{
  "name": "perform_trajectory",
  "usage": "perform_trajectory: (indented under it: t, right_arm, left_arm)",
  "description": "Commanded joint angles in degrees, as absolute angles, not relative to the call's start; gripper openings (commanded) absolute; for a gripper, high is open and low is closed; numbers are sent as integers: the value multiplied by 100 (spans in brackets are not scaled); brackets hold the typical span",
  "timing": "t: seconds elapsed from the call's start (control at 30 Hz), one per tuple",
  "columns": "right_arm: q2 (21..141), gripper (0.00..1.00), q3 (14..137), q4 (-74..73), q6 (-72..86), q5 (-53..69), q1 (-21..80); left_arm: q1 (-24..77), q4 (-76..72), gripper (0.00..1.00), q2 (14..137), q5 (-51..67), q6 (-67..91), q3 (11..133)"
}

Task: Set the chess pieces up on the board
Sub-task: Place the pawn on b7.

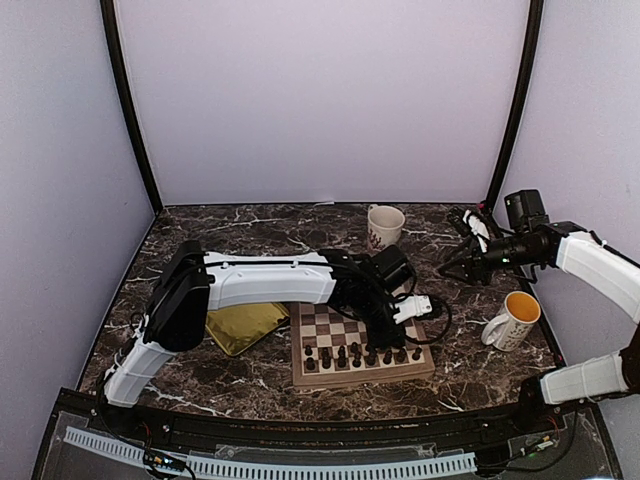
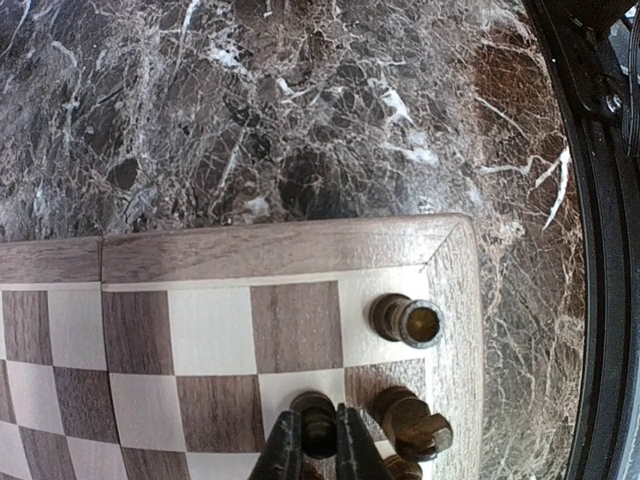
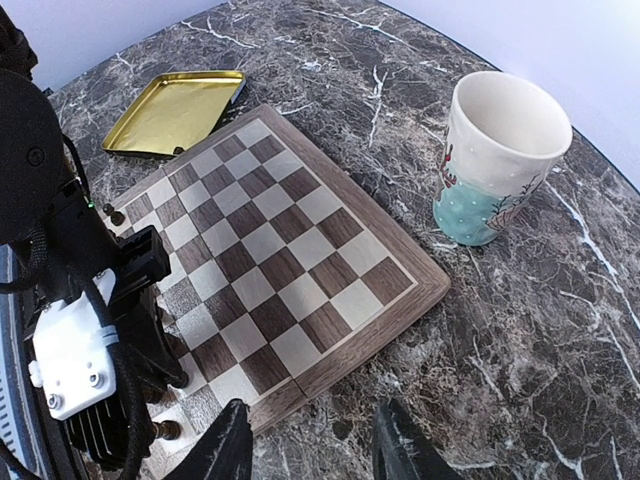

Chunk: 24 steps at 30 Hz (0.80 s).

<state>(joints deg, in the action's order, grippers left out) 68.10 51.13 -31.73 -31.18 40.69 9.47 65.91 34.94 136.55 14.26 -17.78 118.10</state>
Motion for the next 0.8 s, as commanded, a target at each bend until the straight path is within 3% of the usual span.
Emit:
perform_trajectory:
  t: [0.0, 0.17, 0.33, 0.77]
  right_arm:
    - [6880, 41, 5098, -3190, -3190, 4166, 940]
    - [6891, 41, 5098, -3206, -3195, 4179, 940]
    - [6899, 41, 5106, -3217, -3205, 4193, 940]
    - [6900, 41, 5119, -3243, -3209, 4193, 940]
  left_arm:
    - [6636, 3752, 12, 13659, 1397, -1846, 11986]
    - [6645, 3824, 14, 13675, 1310, -1822, 11996]
    - [6645, 3892, 24, 13671, 1253, -1756, 12110]
    - [6645, 3957, 27, 13515, 1127, -1771, 12345]
